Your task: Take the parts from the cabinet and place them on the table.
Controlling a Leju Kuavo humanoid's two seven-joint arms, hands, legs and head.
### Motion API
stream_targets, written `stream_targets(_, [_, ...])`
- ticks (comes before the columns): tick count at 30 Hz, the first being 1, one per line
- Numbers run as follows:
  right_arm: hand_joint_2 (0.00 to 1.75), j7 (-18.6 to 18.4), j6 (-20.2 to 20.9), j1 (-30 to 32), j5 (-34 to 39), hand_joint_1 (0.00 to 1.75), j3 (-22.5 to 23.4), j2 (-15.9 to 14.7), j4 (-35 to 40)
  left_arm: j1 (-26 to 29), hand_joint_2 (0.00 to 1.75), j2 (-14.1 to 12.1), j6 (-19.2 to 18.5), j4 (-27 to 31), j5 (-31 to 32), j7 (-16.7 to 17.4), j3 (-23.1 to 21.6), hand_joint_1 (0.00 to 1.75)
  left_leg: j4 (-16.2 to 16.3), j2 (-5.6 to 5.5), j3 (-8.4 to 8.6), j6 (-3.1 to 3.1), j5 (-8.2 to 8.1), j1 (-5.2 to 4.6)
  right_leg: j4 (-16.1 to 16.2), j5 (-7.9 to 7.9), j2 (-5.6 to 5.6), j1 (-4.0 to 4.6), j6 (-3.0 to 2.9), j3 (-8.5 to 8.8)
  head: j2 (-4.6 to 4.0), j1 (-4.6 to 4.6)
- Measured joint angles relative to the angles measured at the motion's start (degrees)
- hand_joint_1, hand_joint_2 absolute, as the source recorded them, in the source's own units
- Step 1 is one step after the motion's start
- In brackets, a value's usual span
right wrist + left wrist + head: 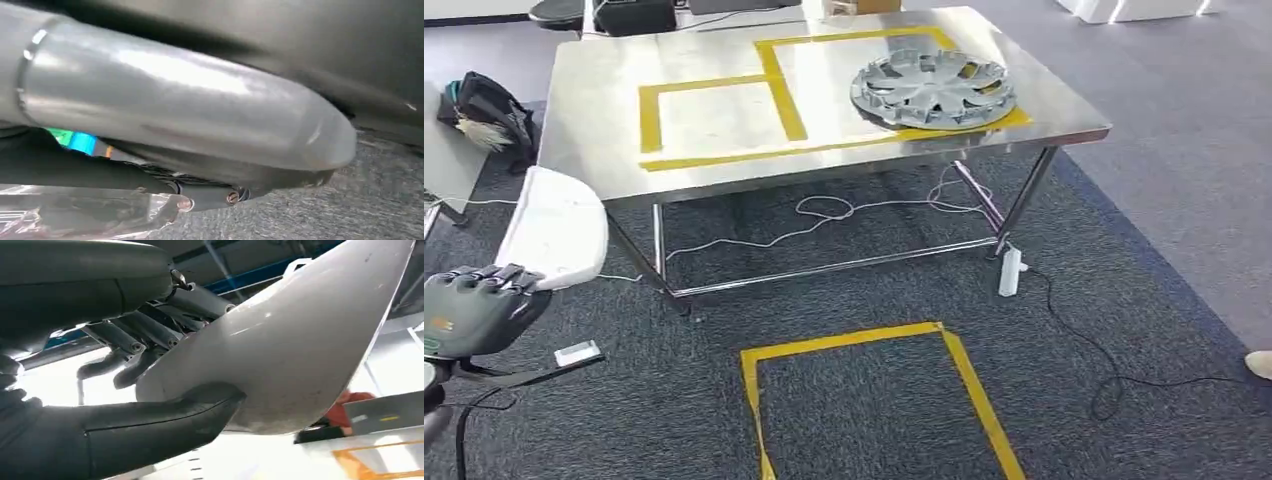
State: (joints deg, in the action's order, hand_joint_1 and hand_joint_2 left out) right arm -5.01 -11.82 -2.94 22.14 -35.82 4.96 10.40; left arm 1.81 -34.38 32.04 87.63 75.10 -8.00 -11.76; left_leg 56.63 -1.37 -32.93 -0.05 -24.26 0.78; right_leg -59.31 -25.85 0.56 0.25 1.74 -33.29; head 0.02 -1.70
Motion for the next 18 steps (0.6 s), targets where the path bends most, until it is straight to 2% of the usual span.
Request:
stream_targets(1, [0.00,0.0,0.0,-0.1,0.0,0.00,0.0,0.0,0.0,0.0,1.75,-0.5,0.4,0.2,-0.5,-0.8,-0.2,1.75,0.4,-0.20,-0.20,-0.35,-0.22,-0.41,1.2,-0.43,0.05,-0.02,0.01,0.77,0.00,-0.06])
stream_targets(2, [0.00,0.0,0.2,-0.1,0.0,0.00,0.0,0.0,0.0,0.1,1.75,-1.0,0.7,0.4,-0.9,-1.4,-0.4,1.75,0.3,-0.30,-0.29,-0.60,-0.08,-0.37,1.1,-0.26,0.00,0.01,0.04,0.71,0.00,-0.18])
stream_targets(3, [0.00,0.0,0.2,-0.1,-0.1,0.00,0.0,0.0,0.0,0.3,1.75,-1.4,1.0,0.5,-1.2,-2.0,-0.6,1.75,0.5,-0.28,-0.37,0.02,-0.25,-0.35,1.3,0.06,0.01,-0.09,0.58,0.65,0.00,-0.08])
stream_targets(4, [0.00,-0.1,0.3,0.0,-0.1,0.00,0.0,0.0,0.0,0.6,1.75,-1.9,1.2,0.6,-1.5,-2.4,-0.7,1.75,0.4,-0.28,-0.37,0.46,-0.02,-0.34,1.3,0.06,0.05,-0.03,0.54,0.63,0.00,-0.18])
stream_targets(9, [0.00,-0.1,0.5,-0.1,-0.2,0.00,0.0,0.0,0.0,0.9,1.75,-3.3,2.5,1.4,-2.7,-3.6,-0.8,1.75,-0.5,-0.26,-0.22,-0.35,0.44,-0.16,1.2,0.09,0.10,0.24,-0.23,0.37,0.00,-0.13])
stream_targets(12, [0.00,-0.1,0.5,-0.1,-0.3,0.00,0.0,0.0,0.0,1.3,1.75,-3.4,3.0,1.7,-2.9,-3.9,-0.8,1.75,-0.5,-0.26,-0.26,-1.03,0.49,-0.05,1.2,0.08,0.08,0.31,-0.35,0.35,0.00,-0.13])
stream_targets(13, [0.00,-0.1,0.6,-0.1,-0.3,0.00,0.0,0.0,0.0,1.4,1.75,-3.5,3.1,1.7,-3.0,-3.9,-0.8,1.75,-0.4,-0.26,-0.29,-0.76,0.32,-0.09,1.2,0.14,0.06,0.22,-0.24,0.35,0.00,-0.11])
stream_targets(15, [0.00,-0.1,0.6,-0.1,-0.3,0.00,0.0,0.0,0.0,1.6,1.75,-3.6,3.5,1.7,-3.3,-4.0,-0.7,1.75,-0.4,-0.26,-0.31,-0.62,0.23,-0.20,1.2,0.15,0.05,0.12,-0.16,0.39,0.00,-0.11])
stream_targets(16, [0.00,-0.1,0.6,-0.1,-0.5,0.00,0.0,0.0,0.0,1.9,1.75,-3.9,3.9,2.0,-3.7,-4.0,-0.6,1.75,-0.3,-0.26,-0.44,-0.38,0.07,-0.31,1.5,0.18,0.04,-0.03,0.01,0.46,0.00,-0.11])
stream_targets(18, [0.00,-0.1,0.6,-0.1,-0.6,0.00,0.0,0.0,0.0,2.6,1.75,-4.2,4.6,2.5,-4.3,-4.1,-0.2,1.75,-1.3,-0.22,-0.23,0.40,-0.17,-0.30,0.8,1.45,-0.01,0.04,0.67,0.68,0.00,-0.11])
